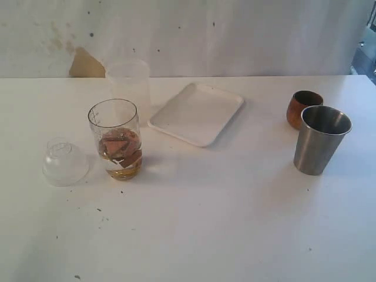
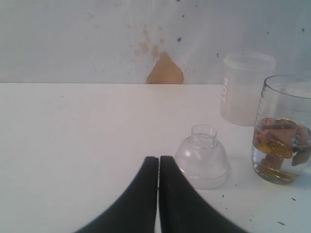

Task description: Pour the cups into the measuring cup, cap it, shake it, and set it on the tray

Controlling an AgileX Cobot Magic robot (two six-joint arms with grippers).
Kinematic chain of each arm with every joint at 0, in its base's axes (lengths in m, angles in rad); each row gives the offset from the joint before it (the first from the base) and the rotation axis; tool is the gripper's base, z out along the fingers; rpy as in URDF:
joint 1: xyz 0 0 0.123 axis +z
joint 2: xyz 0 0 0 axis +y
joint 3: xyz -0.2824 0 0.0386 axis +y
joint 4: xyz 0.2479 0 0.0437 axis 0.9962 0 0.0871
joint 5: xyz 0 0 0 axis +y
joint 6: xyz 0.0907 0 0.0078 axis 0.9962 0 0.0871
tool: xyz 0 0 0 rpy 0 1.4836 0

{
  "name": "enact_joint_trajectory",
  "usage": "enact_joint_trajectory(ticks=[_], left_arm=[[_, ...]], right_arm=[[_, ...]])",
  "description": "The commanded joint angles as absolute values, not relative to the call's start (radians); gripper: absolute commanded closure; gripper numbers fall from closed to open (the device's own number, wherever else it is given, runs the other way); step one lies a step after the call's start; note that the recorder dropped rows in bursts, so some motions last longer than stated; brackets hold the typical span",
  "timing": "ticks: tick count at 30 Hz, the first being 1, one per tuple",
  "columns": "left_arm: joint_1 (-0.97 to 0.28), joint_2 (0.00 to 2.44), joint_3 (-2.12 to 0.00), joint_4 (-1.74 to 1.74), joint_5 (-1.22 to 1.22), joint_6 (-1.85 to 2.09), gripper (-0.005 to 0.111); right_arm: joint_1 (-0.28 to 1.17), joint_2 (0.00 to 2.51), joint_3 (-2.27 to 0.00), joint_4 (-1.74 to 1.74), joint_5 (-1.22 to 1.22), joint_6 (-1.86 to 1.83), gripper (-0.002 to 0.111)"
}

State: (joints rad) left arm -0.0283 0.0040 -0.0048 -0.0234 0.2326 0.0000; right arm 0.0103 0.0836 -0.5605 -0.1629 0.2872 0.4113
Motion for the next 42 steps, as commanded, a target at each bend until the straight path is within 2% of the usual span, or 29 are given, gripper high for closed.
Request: enact_joint_trajectory(ticks=[1, 6, 9, 11, 19, 22, 27, 29, 42], left_arm=[[-0.034, 0.000, 0.000, -0.036, 0.232, 0.000, 0.106], [-0.034, 0.000, 0.000, -0.036, 0.232, 0.000, 0.106], [-0.034, 0.000, 0.000, -0.036, 0.232, 0.000, 0.106], [-0.034, 0.000, 0.000, -0.036, 0.232, 0.000, 0.106], [-0.034, 0.000, 0.000, -0.036, 0.232, 0.000, 0.106], [-0.034, 0.000, 0.000, -0.036, 0.232, 0.000, 0.106], [-0.034, 0.000, 0.000, -0.036, 0.232, 0.000, 0.106], [-0.034, 0.000, 0.000, -0.036, 0.232, 0.000, 0.106], [-0.033, 0.000, 0.000, -0.036, 0.234, 0.000, 0.106]], right_arm=[[0.024, 0.079, -0.534, -0.178, 0.284, 0.385, 0.106], [0.040, 0.079, -0.428, -0.126, 0.132, 0.261, 0.106], [0.040, 0.079, -0.304, 0.089, -0.085, 0.000, 0.106], [0.040, 0.079, -0.252, 0.210, -0.129, -0.124, 0.106], [0.040, 0.079, 0.000, 0.119, -0.122, -0.167, 0.106], [0.038, 0.079, 0.000, 0.072, 0.090, -0.115, 0.106], [0.038, 0.065, 0.000, 0.043, 0.280, -0.079, 0.106], [0.036, 0.000, 0.000, 0.044, 0.297, -0.083, 0.106], [0.028, 0.000, 0.000, 0.050, 0.310, -0.064, 0.106]])
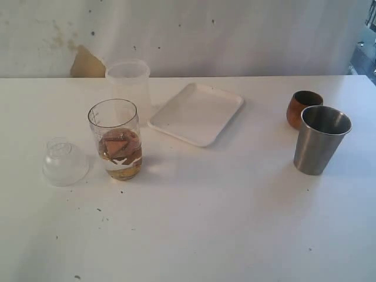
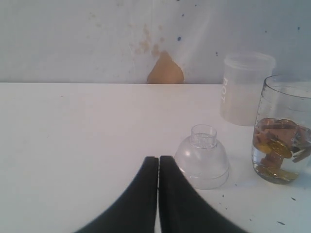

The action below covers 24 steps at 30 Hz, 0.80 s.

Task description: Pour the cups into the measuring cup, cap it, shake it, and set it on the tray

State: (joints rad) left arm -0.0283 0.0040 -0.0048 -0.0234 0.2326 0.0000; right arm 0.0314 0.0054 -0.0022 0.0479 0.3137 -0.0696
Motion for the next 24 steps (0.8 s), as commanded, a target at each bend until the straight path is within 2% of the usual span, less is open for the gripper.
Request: enact_joint_trajectory(ticks=[1, 4, 9, 16, 18, 22, 24], left_arm=[[-0.033, 0.000, 0.000, -0.036, 0.234, 0.000, 0.106], [-0.033, 0.000, 0.000, -0.034, 0.234, 0.000, 0.106], [-0.033, 0.000, 0.000, 0.069, 0.234, 0.219, 0.106], [-0.033, 0.000, 0.000, 0.069, 0.227, 0.234, 0.106], [-0.033, 0.000, 0.000, 0.052, 0.156, 0.255, 0.106], [-0.035, 0.000, 0.000, -0.222, -0.049, 0.062, 0.106], [-0.035, 0.000, 0.000, -0.276, -0.238, 0.013, 0.106]], right_arm=[[0.028, 0.000, 0.000, 0.050, 0.312, -0.064, 0.106], [0.028, 0.000, 0.000, 0.050, 0.312, -0.064, 0.106], [0.028, 0.000, 0.000, 0.050, 0.312, -0.064, 0.106], [0.028, 0.000, 0.000, 0.050, 0.312, -0.064, 0.106], [0.028, 0.000, 0.000, 0.050, 0.312, -0.064, 0.106], [0.028, 0.000, 0.000, 0.050, 0.312, -0.064, 0.106], [0.028, 0.000, 0.000, 0.050, 0.312, -0.064, 0.106]])
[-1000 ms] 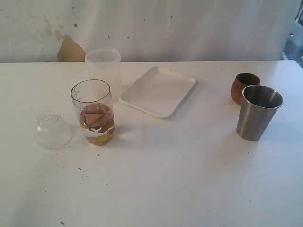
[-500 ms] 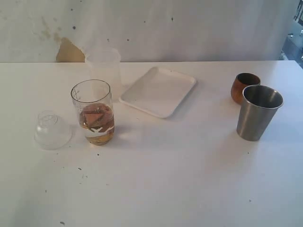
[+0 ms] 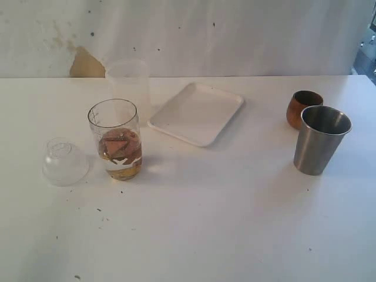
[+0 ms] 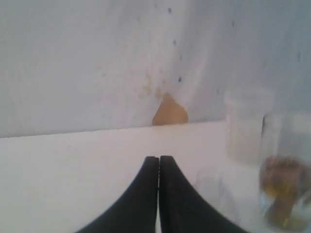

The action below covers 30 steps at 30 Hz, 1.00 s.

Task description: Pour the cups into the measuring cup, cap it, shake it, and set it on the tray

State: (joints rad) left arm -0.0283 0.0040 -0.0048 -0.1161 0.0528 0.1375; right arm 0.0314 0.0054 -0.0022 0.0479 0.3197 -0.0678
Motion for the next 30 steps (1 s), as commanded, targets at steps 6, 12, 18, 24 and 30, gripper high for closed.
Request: enact_joint_trajectory(ticks=[6, 12, 18, 24, 30], left_arm=[[-0.035, 0.000, -0.040, -0.288, -0.371, -0.276, 0.106], [-0.035, 0.237, -0.362, -0.240, 0.064, -0.194, 0.106], [-0.035, 0.601, -0.669, -0.207, 0.452, -0.016, 0.096], [-0.035, 0.893, -0.749, -0.284, 0.511, 0.106, 0.052], [-0.035, 1.155, -0.749, -0.485, 0.575, 0.380, 0.045]], right_arm=[[0.028, 0.000, 0.000, 0.050, 0.312, -0.064, 0.106], [0.028, 0.000, 0.000, 0.050, 0.312, -0.064, 0.106], [0.028, 0.000, 0.000, 0.050, 0.314, -0.064, 0.106], [0.028, 0.000, 0.000, 0.050, 0.314, -0.064, 0.106], [0.028, 0.000, 0.000, 0.050, 0.314, -0.064, 0.106]])
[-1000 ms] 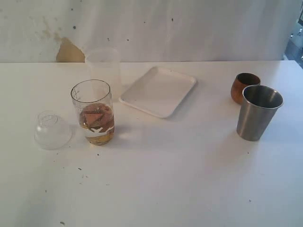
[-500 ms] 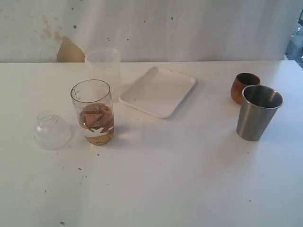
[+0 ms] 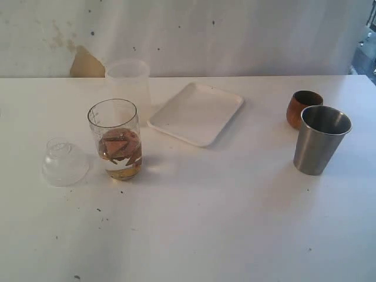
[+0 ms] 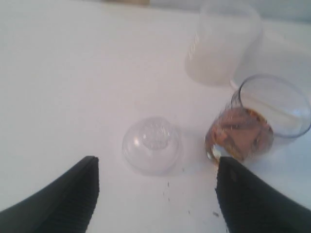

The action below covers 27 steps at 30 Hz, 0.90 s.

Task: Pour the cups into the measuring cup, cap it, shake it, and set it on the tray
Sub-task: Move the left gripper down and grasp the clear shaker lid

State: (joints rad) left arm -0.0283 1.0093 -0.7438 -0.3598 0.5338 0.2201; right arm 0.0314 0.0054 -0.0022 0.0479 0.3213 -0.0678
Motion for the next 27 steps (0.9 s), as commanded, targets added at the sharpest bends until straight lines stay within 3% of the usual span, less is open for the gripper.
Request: enact_joint_trajectory(ticks=[1, 7, 18, 27], left_arm=[[-0.035, 1.189, -0.749, -0.506, 0.575, 0.404, 0.045], [-0.035, 1.390, -0.768, -0.589, 0.528, 0.561, 0.038], [-0.122, 1.558, -0.897, -0.616, 0.405, 0.654, 0.038], [-0.125, 1.655, -0.908, -0.616, 0.315, 0.653, 0.038]], right_arm=[[0.028, 0.000, 0.000, 0.050, 0.314, -0.064, 0.106], [0.028, 0.000, 0.000, 0.050, 0.314, -0.064, 0.106], [0.028, 0.000, 0.000, 0.050, 0.314, -0.064, 0.106], [0.028, 0.000, 0.000, 0.050, 0.314, -0.064, 0.106]])
